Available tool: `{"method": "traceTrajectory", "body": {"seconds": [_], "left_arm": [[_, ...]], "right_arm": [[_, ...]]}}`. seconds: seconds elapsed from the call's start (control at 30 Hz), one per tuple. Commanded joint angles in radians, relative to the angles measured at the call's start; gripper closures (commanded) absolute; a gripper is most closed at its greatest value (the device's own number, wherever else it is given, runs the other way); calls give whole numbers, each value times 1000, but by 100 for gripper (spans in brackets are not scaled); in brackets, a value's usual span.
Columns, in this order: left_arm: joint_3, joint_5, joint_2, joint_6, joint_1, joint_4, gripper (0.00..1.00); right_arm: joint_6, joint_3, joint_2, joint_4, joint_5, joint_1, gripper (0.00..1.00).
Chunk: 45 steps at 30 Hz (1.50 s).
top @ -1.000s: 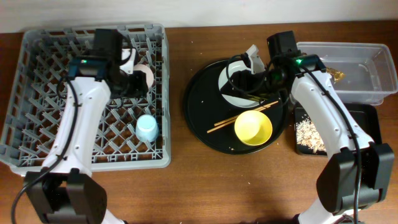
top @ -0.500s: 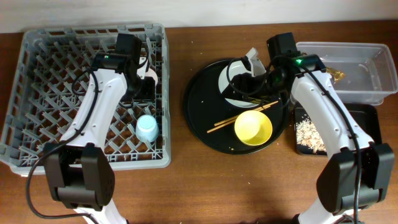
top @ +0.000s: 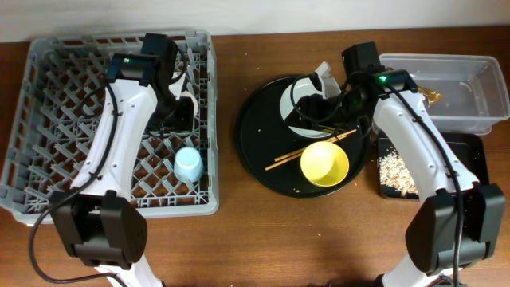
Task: Sort waste into correct bins and load items into the dishwasher rack
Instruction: 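Place the pink cup upside down in the rack with the left gripper, then grasp the yellow bowl with the left gripper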
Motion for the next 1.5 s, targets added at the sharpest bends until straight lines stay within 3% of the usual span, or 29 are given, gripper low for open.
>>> {"method": "traceTrajectory", "body": {"seconds": [0.0,0.4,0.47,0.53,0.57,0.73,0.83,0.97,1.0,1.13,1.27,1.47], "left_arm": [[17,-6,11,-10,-7,-5,42],[16,-23,147,-10,-56,-26,36],[16,-30,147,-10,-53,-23,27],[17,-41,147,-10,-53,-17,3],[22,-41,147,-10,-53,-16,1],[201,-34,146,-45,-54,-86,1],[396,54,145,-43,-71,-173,1],[453,152,146,-43,-152,-187,1],[443,167,150,-44,-183,-184,1],[372,181,159,-47,-322,-108,2],[217,168,159,-96,-448,86,11],[-55,143,161,-115,-549,386,11]], "right_arm": [[-7,0,2,-4,13,2,35],[-8,0,2,-22,19,2,35],[-7,0,2,-22,19,2,35],[-8,0,2,-22,19,2,35],[-8,0,2,-22,19,2,35],[-7,15,-12,-11,19,-9,41],[-7,61,-83,-27,24,-47,43],[32,101,-242,-130,201,-132,41],[39,102,-299,-175,277,-171,38],[38,101,-434,-314,390,-320,2],[22,99,-455,-407,390,-410,2],[-7,71,-452,-417,389,-411,2]]}}
